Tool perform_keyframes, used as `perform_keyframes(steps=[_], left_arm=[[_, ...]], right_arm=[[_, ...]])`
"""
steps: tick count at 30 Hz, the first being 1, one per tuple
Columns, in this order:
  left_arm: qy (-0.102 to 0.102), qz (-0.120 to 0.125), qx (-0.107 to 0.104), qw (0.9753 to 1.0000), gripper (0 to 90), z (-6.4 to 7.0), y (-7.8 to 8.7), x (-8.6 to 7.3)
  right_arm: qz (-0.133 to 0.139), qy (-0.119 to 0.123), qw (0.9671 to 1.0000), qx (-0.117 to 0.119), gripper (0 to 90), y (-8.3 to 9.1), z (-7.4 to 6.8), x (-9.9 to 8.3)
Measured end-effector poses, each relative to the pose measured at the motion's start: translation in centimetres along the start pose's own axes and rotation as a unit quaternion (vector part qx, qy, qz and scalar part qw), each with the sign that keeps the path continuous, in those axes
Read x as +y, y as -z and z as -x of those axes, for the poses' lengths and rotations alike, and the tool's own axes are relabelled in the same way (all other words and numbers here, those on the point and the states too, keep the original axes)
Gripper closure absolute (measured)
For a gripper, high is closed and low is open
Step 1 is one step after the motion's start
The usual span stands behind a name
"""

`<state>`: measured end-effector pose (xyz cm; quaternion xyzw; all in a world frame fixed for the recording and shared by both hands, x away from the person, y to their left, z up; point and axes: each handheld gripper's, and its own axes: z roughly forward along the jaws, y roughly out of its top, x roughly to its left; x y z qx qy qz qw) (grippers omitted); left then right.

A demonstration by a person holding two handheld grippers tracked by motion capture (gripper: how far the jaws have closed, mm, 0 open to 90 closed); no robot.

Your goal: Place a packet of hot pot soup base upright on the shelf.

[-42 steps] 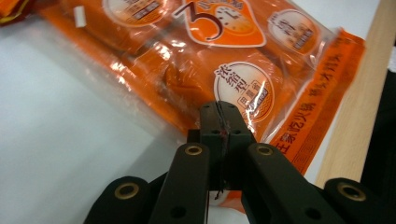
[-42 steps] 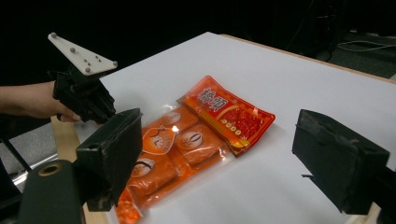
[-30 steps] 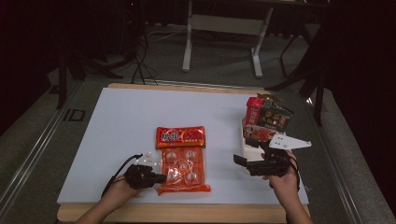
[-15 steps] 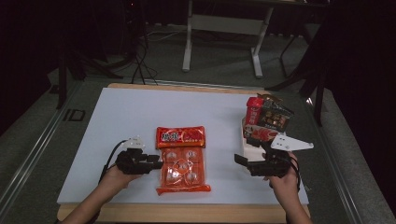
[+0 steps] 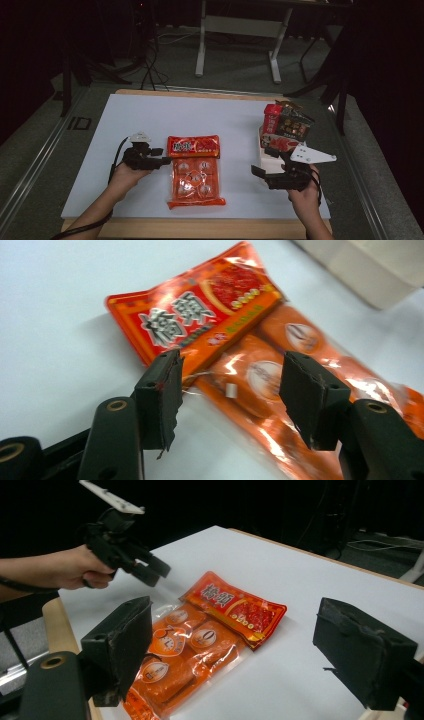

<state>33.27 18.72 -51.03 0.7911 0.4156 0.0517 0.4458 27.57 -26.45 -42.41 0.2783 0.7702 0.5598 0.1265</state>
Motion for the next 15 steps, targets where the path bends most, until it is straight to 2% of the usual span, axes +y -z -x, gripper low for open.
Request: perform_keyframes(steps=[1, 5, 7, 9, 15], left_arm=[[0.002, 0.0, 0.004, 1.0, 42.2, -0.3, -0.3, 0.1], [0.009, -0.005, 0.01, 0.9999, 42.3, -1.1, -1.3, 0.2], [0.015, -0.009, 0.018, 0.9997, 42.3, -1.6, -1.9, 0.2], [0.018, -0.011, 0.027, 0.9994, 42.3, -1.9, -2.3, 0.3], [0.028, -0.014, 0.037, 0.9988, 42.4, -2.9, -3.1, 0.6]], right_arm=[[0.002, 0.003, 1.0, 0.0, 14.9, 0.0, 0.0, 0.0], [-0.003, 0.039, 0.9992, -0.012, 14.4, -0.2, -0.3, -0.1], [-0.003, 0.047, 0.9988, -0.015, 14.3, -0.3, -0.4, -0.1], [-0.006, 0.051, 0.9986, -0.014, 14.3, -0.4, -0.4, -0.2], [-0.017, 0.053, 0.9983, -0.016, 14.0, -0.7, -0.6, -0.4]])
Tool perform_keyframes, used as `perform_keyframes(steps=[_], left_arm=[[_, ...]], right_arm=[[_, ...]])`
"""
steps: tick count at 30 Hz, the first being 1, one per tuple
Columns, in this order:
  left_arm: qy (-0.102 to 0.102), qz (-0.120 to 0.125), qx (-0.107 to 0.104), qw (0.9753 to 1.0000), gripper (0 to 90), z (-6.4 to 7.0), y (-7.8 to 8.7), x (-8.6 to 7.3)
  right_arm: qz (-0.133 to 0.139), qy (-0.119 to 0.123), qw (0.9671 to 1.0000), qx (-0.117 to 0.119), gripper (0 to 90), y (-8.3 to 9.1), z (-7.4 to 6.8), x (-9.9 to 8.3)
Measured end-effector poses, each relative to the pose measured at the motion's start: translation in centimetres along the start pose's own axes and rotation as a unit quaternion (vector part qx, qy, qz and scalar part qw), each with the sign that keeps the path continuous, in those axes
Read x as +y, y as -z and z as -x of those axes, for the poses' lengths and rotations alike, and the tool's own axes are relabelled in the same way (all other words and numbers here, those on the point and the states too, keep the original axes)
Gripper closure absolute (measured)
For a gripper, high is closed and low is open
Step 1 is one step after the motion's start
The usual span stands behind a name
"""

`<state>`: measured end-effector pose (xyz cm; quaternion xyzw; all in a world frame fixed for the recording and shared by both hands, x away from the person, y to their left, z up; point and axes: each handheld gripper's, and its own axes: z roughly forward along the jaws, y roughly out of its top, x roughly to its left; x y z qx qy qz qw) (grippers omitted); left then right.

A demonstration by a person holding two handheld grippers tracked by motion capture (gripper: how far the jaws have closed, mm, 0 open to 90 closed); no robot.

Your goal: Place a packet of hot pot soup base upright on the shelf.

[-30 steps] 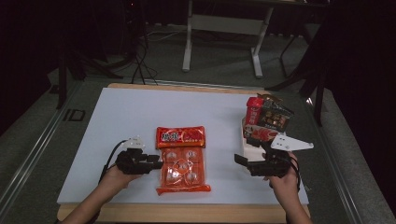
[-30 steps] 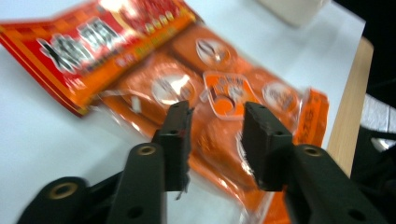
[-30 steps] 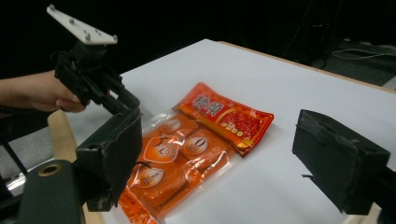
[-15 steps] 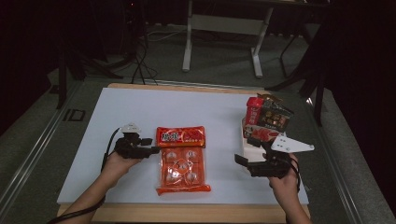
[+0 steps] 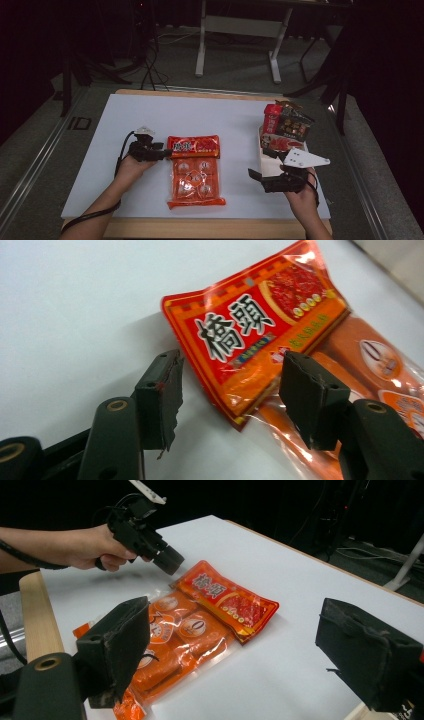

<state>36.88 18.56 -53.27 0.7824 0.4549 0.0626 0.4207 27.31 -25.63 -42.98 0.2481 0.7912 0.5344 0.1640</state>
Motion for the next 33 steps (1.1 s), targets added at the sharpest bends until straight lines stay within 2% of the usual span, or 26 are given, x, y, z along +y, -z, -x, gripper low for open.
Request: perform_keyframes(steps=[6, 11, 15, 16, 17, 18, 21, 22, 23, 28, 31, 33], left_arm=[[0.007, -0.003, 0.001, 1.0, 42.3, -0.6, -0.9, 0.2], [0.008, -0.015, 0.006, 0.9998, 42.3, -0.9, -1.8, 0.2], [0.006, -0.03, -0.009, 0.9995, 44.5, -1.0, -2.5, 0.3], [0.008, -0.03, -0.011, 0.9995, 46.9, -1.0, -2.7, 0.3], [0.009, -0.03, -0.017, 0.9994, 47.6, -1.0, -2.7, 0.4], [0.009, -0.034, -0.028, 0.999, 51.9, -1.0, -2.9, 0.4], [0.004, -0.037, -0.029, 0.9989, 59.2, -0.7, -3.1, 0.5], [-0.001, -0.04, -0.032, 0.9987, 59.2, -0.4, -3.3, 0.6], [-0.001, -0.04, -0.037, 0.9985, 64.2, -0.2, -3.4, 0.5], [0.01, -0.035, -0.041, 0.9985, 71.3, 0.3, -4.0, 0.7], [0.009, -0.039, -0.045, 0.9982, 81.9, 0.6, -4.3, 0.9], [0.001, -0.041, -0.034, 0.9986, 86.9, 0.9, -4.2, 1.1]], right_arm=[[0.002, -0.002, 1.0, 0.005, 14.0, -0.1, -0.1, 0.0], [0.003, -0.003, 1.0, 0.003, 14.0, -0.1, -0.1, 0.0], [0.002, -0.007, 1.0, 0.005, 14.1, -0.2, -0.1, -0.1], [0.001, -0.007, 1.0, 0.006, 14.1, -0.2, -0.1, -0.1], [0.0, -0.007, 1.0, 0.007, 14.1, -0.2, -0.1, -0.1], [-0.001, -0.005, 1.0, 0.007, 14.2, -0.3, -0.1, -0.1], [-0.004, -0.005, 1.0, 0.007, 14.3, -0.3, -0.1, -0.1], [-0.003, -0.006, 1.0, 0.007, 14.3, -0.3, -0.1, -0.1], [-0.004, -0.007, 0.9999, 0.008, 14.3, -0.3, -0.1, -0.1], [-0.006, -0.008, 0.9999, 0.011, 14.3, -0.5, -0.1, -0.2], [-0.008, -0.009, 0.9998, 0.014, 14.3, -0.6, -0.1, -0.2], [-0.009, -0.009, 0.9998, 0.015, 14.3, -0.6, -0.1, -0.2]])
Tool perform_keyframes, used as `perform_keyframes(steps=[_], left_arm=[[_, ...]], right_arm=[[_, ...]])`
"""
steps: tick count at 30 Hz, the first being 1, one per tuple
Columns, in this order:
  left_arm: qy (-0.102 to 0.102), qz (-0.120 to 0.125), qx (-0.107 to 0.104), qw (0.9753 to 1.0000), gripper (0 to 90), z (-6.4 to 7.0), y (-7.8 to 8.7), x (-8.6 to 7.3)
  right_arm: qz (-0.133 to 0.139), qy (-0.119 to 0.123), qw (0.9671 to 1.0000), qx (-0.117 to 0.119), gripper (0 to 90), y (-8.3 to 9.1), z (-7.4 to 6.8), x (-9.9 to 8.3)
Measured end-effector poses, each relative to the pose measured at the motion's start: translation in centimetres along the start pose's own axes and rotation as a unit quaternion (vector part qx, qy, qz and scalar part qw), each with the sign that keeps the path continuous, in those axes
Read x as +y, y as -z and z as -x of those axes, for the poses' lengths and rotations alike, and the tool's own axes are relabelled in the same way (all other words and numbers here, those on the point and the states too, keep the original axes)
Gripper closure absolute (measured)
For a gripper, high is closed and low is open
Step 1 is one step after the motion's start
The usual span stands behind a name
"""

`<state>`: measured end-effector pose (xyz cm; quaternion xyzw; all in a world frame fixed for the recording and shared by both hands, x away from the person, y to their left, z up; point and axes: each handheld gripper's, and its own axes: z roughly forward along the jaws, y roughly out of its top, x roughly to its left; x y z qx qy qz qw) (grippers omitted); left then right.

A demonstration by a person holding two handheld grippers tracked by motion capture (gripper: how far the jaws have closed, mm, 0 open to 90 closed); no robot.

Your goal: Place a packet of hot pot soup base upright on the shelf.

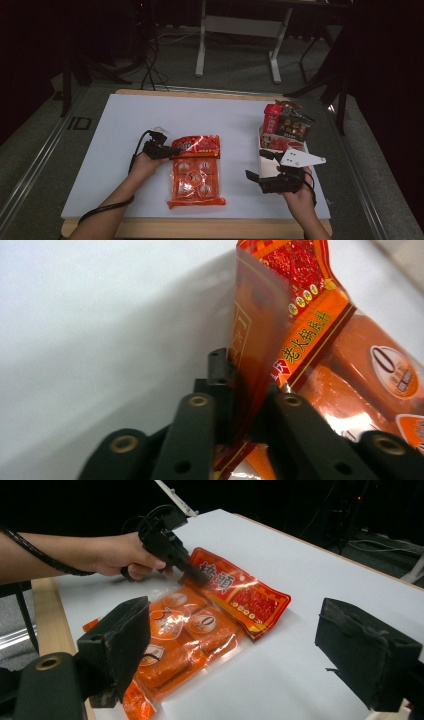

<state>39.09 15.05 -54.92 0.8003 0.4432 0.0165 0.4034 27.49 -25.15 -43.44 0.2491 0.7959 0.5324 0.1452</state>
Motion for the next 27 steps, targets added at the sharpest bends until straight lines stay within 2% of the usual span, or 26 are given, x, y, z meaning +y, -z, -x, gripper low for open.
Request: perform_keyframes(steps=[3, 6, 9, 11, 15, 19, 21, 23, 27], left_arm=[[-0.007, -0.002, 0.01, 0.9999, 88.8, 0.3, 0.1, 0.2], [-0.016, 0.009, 0.014, 0.9997, 88.9, 0.6, 0.4, 0.2], [-0.014, 0.02, 0.012, 0.9996, 89.0, 0.9, 1.1, 0.5], [-0.021, 0.027, 0.011, 0.9993, 89.1, 1.2, 1.6, 0.8], [-0.031, 0.042, 0.001, 0.9986, 89.3, 2.1, 2.9, 1.7], [-0.049, 0.057, 0.001, 0.9972, 89.3, 3.2, 4.0, 2.4], [-0.058, 0.069, -0.006, 0.9959, 89.3, 3.7, 4.6, 2.7], [-0.062, 0.078, -0.013, 0.9949, 89.3, 4.1, 5.1, 2.9], [-0.075, 0.088, -0.013, 0.9932, 89.3, 5.0, 5.8, 3.1]], right_arm=[[0.0, -0.001, 1.0, 0.001, 14.4, 0.0, 0.0, 0.0], [0.0, -0.004, 1.0, -0.001, 14.4, 0.1, 0.1, 0.0], [-0.003, -0.014, 0.9999, -0.004, 14.2, 0.1, 0.3, 0.0], [0.003, -0.017, 0.9998, -0.014, 13.6, 0.3, 0.3, 0.0], [0.004, -0.02, 0.9996, -0.018, 10.8, 0.5, 0.2, 0.2], [-0.005, -0.012, 0.9991, -0.04, 10.1, 0.3, 0.1, 0.3], [0.001, -0.012, 0.9994, -0.031, 10.0, 0.3, 0.1, 0.1], [0.003, -0.014, 0.9992, -0.038, 10.0, 0.3, 0.0, 0.2], [0.011, -0.016, 0.9992, -0.033, 10.1, 0.4, 0.0, 0.4]])
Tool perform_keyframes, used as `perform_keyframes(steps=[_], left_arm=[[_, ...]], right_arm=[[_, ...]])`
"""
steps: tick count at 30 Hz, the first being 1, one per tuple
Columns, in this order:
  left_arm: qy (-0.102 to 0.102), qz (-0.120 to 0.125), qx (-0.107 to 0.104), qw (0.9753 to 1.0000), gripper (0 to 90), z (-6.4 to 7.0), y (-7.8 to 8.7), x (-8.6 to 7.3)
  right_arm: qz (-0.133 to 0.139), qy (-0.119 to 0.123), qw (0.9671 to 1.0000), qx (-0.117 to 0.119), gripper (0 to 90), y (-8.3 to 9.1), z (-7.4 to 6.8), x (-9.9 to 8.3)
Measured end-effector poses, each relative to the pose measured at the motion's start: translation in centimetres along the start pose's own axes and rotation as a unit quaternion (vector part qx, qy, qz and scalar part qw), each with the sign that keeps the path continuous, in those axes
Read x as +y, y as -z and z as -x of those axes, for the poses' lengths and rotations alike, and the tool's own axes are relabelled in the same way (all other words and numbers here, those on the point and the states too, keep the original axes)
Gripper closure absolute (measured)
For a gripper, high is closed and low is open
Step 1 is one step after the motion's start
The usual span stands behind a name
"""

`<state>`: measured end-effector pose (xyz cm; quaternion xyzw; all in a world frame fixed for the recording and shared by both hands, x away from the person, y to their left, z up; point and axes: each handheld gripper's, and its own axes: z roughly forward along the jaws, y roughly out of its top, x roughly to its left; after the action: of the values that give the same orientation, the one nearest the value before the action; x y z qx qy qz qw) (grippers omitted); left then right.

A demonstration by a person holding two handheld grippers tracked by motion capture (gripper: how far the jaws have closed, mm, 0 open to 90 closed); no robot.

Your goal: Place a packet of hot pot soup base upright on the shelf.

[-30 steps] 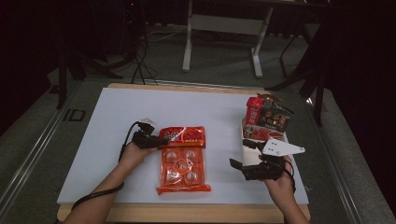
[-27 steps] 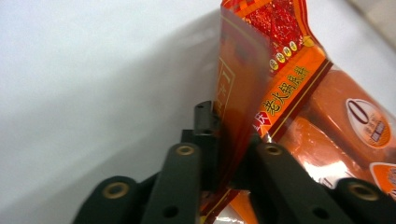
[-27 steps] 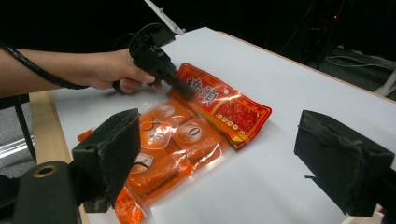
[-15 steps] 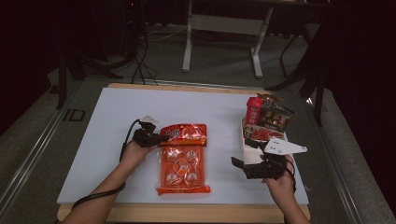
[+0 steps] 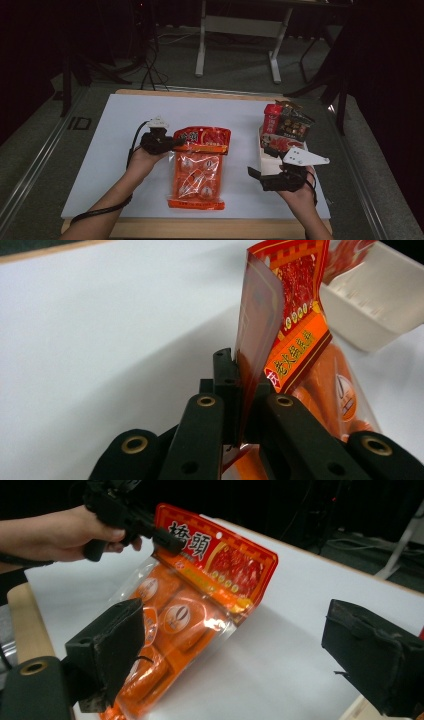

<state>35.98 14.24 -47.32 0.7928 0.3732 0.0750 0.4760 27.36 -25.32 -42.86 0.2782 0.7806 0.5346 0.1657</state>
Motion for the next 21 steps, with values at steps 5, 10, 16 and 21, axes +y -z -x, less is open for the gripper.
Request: perform_keyframes(steps=[5, 10, 16, 21], left_arm=[[-0.011, 0.017, -0.009, 0.9997, 89.4, 1.1, 0.9, 0.4], [-0.019, 0.026, -0.016, 0.9993, 89.4, 1.9, 1.5, 0.7], [-0.027, 0.032, -0.026, 0.9988, 89.5, 2.3, 2.0, 0.9], [-0.03, 0.037, -0.034, 0.9983, 89.5, 2.6, 2.4, 0.9]], right_arm=[[-0.006, 0.003, 1.0, -0.005, 13.1, -0.3, -0.2, 0.3], [-0.015, -0.007, 0.9999, 0.005, 13.8, -1.4, 0.0, 0.3], [-0.025, -0.004, 0.9996, 0.014, 13.8, -2.9, -0.1, 0.7], [-0.027, -0.004, 0.9994, 0.019, 14.4, -4.0, 0.2, 1.1]])
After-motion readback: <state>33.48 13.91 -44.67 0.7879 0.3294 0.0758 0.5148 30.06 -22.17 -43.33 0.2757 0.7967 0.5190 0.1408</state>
